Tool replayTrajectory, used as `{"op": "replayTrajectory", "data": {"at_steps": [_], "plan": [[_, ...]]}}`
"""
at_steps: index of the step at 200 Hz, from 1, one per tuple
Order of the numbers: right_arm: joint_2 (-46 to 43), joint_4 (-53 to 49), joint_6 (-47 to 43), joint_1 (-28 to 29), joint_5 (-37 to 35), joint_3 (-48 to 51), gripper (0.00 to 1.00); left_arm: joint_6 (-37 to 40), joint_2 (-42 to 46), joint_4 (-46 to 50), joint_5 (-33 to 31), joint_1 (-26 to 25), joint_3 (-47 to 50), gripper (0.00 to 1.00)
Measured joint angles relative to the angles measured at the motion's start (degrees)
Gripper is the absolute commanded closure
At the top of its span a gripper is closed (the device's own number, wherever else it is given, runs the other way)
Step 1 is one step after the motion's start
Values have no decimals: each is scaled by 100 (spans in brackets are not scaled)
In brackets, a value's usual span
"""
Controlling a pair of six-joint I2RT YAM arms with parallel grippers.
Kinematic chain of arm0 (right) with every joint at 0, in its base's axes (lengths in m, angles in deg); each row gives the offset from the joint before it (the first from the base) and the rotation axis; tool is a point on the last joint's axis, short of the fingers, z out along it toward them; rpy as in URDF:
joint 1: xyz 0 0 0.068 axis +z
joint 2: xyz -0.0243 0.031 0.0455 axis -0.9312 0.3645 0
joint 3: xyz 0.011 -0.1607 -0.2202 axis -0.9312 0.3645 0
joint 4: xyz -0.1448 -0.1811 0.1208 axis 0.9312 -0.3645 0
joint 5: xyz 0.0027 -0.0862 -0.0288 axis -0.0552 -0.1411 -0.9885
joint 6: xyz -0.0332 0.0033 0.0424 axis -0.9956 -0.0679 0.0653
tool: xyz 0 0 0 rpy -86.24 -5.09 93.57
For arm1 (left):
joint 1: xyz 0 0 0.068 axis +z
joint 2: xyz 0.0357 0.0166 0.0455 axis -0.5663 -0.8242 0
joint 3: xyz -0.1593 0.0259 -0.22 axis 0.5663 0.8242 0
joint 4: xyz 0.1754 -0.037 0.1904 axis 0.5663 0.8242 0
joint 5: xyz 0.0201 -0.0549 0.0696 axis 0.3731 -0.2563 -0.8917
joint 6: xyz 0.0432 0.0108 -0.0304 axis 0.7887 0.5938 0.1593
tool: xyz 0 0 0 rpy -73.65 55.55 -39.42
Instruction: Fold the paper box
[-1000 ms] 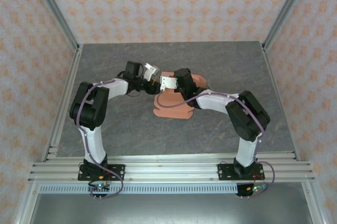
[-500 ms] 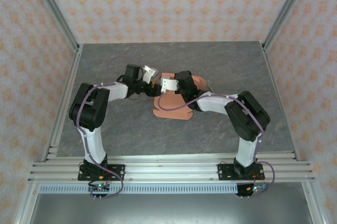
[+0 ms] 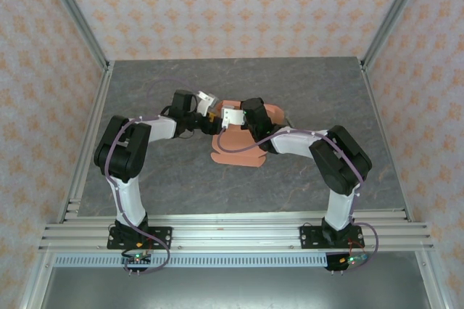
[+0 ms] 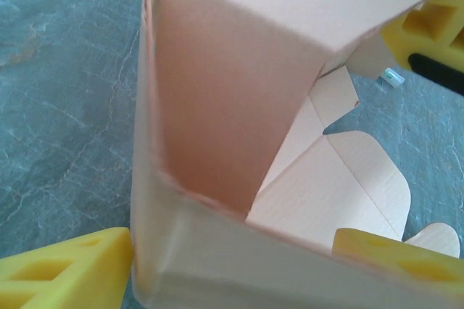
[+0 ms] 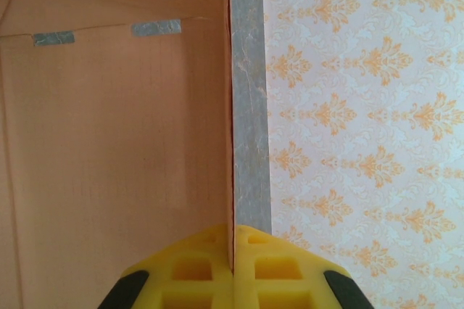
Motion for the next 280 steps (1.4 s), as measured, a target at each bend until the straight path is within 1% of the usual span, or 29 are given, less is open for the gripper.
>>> {"op": "replayTrajectory", "data": {"at_steps": [47, 92, 113, 136, 152, 173, 188, 207, 222, 256, 280], "plan": [[0, 0, 9, 0, -13, 0, 100, -291, 297, -219, -17, 219, 376, 14], [0, -2, 46, -2, -15, 0, 100, -603, 796, -625, -15, 487, 909, 13], [0, -4, 46, -2, -15, 0, 100, -872, 1023, -916, -50, 649, 1209, 18], [0, -4, 48, 0, -15, -2, 100, -1158, 1119, -1071, -289, 892, 1357, 31], [0, -7, 52, -2, -15, -2, 100, -1316, 1034, -975, -450, 1012, 1237, 35], [0, -9, 66, -2, -15, -2, 100, -1357, 710, -713, -505, 994, 807, 37], [0, -22, 68, 0, -15, -4, 100, -1283, 518, -387, -509, 892, 501, 37], [0, -24, 68, -2, -15, -7, 100, -1143, 385, 31, -507, 710, 190, 43], [0, -28, 68, 0, -15, -7, 100, -1049, 264, 227, -448, 579, -37, 45], [0, -87, 90, -2, -85, -26, 100, -837, 46, 533, -289, 472, -337, 48], [0, -129, 111, -2, -118, -66, 100, -660, -127, 715, -181, 420, -525, 48]]}}
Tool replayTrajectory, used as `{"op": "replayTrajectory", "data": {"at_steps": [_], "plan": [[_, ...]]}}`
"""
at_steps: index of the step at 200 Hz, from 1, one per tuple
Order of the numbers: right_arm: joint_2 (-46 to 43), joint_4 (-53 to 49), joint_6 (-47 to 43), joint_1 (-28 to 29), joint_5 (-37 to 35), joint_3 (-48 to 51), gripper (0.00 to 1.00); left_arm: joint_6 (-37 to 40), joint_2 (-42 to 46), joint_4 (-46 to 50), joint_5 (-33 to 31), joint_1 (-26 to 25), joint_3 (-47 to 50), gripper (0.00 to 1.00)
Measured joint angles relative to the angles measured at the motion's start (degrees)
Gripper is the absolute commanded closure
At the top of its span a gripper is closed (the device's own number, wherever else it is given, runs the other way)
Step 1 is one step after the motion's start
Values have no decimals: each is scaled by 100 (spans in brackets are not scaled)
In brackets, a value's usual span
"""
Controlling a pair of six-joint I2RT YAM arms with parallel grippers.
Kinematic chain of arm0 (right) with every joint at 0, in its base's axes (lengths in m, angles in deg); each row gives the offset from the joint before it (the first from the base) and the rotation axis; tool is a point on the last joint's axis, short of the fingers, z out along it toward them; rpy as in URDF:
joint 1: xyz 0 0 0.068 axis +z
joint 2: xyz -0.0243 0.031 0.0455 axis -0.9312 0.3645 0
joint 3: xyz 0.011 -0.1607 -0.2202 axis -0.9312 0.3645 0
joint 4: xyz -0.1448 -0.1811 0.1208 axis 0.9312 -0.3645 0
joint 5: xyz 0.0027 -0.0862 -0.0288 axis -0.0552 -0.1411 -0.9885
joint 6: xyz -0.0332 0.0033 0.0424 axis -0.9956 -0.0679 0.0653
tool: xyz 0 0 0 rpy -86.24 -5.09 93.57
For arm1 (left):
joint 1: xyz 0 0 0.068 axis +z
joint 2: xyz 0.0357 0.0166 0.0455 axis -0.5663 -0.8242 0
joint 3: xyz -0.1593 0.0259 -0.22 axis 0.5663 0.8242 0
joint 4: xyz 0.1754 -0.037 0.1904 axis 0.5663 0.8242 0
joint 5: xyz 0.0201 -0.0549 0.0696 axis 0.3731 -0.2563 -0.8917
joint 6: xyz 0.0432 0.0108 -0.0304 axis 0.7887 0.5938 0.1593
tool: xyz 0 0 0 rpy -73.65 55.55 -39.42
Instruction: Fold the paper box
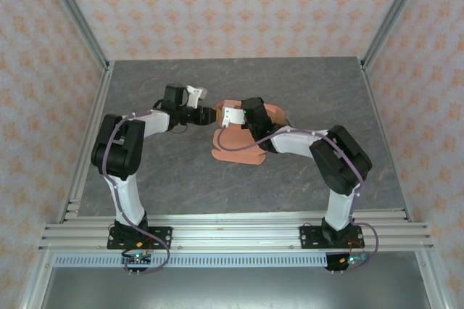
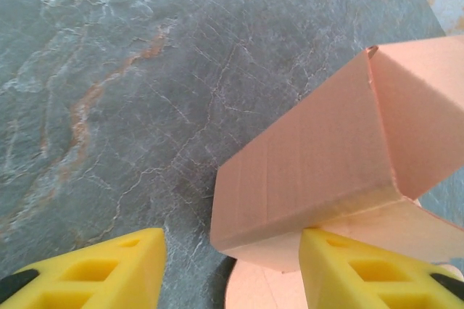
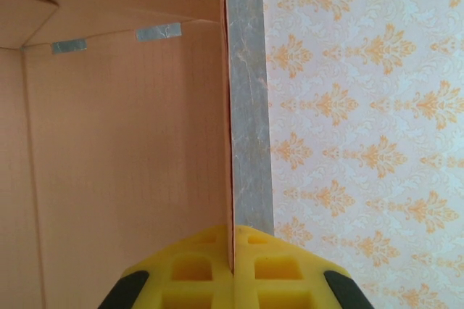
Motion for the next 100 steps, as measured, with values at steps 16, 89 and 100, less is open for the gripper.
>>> {"op": "replayTrajectory", "data": {"at_steps": [16, 89, 100], "plan": [[0, -28, 2, 0, -2, -15, 100, 116, -42, 68, 68, -55, -31, 48], [17, -140, 42, 0, -2, -111, 100, 319, -55, 96, 273, -87, -31, 46], [24, -153, 42, 0, -2, -120, 100, 339, -57, 96, 334, -87, -31, 45]]}}
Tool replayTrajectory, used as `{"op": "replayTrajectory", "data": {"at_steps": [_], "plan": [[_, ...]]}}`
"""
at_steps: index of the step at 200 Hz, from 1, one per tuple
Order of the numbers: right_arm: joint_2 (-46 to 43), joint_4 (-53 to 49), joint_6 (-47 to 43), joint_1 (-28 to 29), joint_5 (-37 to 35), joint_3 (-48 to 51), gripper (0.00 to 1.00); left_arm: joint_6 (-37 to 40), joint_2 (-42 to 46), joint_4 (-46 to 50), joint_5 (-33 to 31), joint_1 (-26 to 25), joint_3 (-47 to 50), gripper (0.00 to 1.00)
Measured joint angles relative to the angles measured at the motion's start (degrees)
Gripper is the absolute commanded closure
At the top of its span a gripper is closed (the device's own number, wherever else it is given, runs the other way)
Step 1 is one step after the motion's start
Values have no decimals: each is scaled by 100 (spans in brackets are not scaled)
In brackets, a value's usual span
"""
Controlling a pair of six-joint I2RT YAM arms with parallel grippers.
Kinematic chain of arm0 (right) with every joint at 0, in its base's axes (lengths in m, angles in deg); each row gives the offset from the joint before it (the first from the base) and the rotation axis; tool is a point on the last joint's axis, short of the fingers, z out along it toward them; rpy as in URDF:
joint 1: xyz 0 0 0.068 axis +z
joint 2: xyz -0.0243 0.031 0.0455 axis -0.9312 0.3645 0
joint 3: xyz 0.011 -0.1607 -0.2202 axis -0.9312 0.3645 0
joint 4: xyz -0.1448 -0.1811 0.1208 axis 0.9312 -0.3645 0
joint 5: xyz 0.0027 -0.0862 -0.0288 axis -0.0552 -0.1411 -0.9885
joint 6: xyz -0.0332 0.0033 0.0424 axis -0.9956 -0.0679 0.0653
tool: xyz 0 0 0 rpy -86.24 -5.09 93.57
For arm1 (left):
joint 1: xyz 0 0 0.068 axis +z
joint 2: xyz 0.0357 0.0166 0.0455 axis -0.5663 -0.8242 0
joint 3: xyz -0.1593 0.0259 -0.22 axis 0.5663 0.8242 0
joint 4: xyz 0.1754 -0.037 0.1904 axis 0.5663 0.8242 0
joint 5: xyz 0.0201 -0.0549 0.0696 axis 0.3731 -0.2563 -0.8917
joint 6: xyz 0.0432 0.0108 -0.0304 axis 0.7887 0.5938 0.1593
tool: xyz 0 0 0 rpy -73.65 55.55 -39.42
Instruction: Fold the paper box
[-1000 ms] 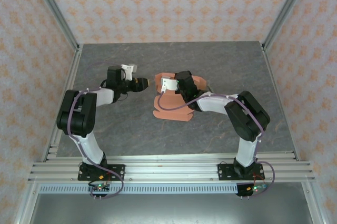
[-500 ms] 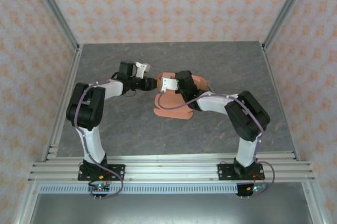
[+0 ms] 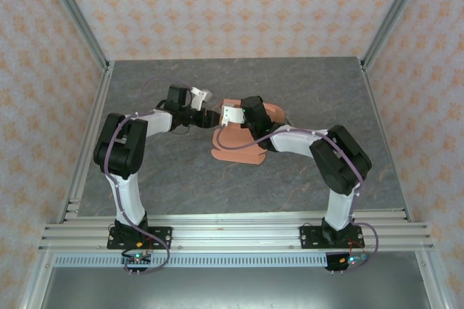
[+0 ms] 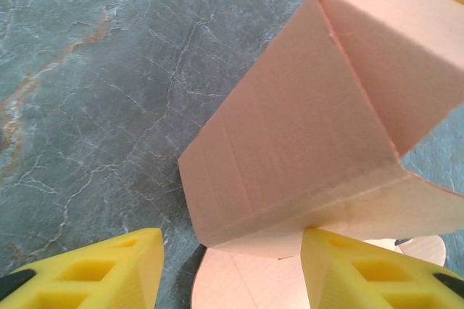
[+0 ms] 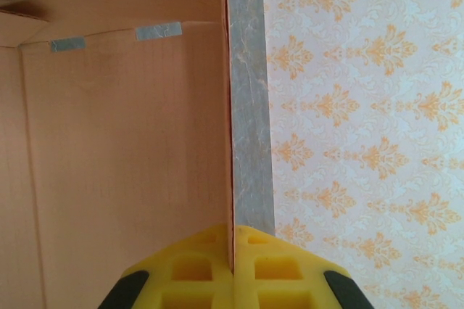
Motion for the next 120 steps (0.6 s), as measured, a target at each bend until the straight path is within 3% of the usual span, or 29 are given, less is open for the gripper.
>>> {"op": "replayTrajectory", "data": {"at_steps": [120], "plan": [[2, -240, 111, 0, 26, -94, 100, 149, -127, -68, 181, -87, -168, 43]]}}
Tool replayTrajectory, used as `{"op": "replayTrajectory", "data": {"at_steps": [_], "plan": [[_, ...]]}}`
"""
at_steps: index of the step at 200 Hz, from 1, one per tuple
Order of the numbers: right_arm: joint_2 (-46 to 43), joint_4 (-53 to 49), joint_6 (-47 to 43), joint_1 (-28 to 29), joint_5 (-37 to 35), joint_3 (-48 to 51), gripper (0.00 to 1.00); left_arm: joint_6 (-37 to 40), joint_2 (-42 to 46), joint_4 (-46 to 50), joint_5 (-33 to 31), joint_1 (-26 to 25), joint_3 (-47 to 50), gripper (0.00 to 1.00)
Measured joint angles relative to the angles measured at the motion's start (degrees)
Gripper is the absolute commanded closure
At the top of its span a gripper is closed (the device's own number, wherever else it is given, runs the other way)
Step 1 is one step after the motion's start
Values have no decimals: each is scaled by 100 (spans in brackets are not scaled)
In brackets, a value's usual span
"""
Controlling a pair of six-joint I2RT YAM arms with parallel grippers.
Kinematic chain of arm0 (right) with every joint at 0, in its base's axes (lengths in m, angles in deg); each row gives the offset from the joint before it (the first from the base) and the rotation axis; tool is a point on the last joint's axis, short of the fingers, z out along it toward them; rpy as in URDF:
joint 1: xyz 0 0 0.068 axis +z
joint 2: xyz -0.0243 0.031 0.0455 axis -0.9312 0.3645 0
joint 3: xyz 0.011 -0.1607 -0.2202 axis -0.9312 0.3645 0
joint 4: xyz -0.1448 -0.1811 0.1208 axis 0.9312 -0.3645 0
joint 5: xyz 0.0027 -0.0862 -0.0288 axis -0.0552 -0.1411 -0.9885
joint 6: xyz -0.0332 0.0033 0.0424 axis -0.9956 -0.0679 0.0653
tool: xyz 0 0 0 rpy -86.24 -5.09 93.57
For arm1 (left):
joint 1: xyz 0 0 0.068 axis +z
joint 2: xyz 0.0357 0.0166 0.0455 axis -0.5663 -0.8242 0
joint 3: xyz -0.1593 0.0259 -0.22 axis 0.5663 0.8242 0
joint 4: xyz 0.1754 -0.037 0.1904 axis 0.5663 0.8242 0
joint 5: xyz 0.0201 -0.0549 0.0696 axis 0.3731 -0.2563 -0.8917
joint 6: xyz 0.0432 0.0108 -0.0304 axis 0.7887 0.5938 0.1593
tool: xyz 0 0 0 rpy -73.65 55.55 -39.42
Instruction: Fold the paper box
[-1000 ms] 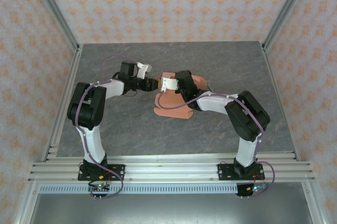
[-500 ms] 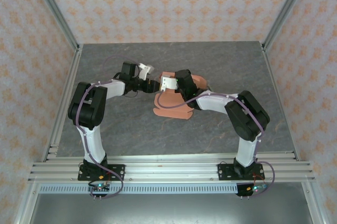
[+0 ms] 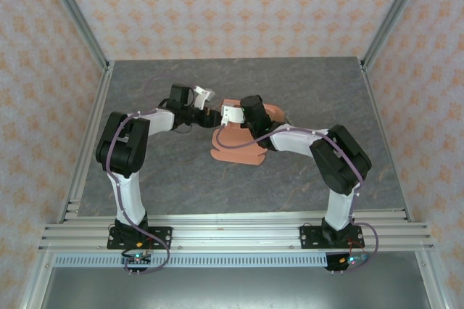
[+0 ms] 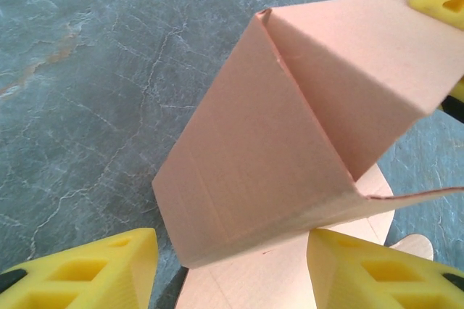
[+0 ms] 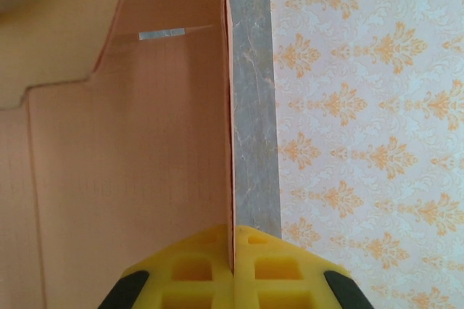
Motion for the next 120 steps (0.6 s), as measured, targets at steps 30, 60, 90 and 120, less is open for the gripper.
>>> {"op": "replayTrajectory", "data": {"at_steps": [30, 60, 90, 120], "plan": [[0, -109, 85, 0, 26, -61, 100, -4, 0, -192, -50, -35, 7, 43], [2, -179, 153, -50, 46, -94, 100, -33, 0, -555, -168, -72, 122, 43], [0, -363, 214, -76, 70, -160, 100, -26, 0, -750, -262, -111, 199, 43], [2, -614, 293, -96, 146, -302, 100, -24, 0, -920, -328, -149, 284, 42]]}}
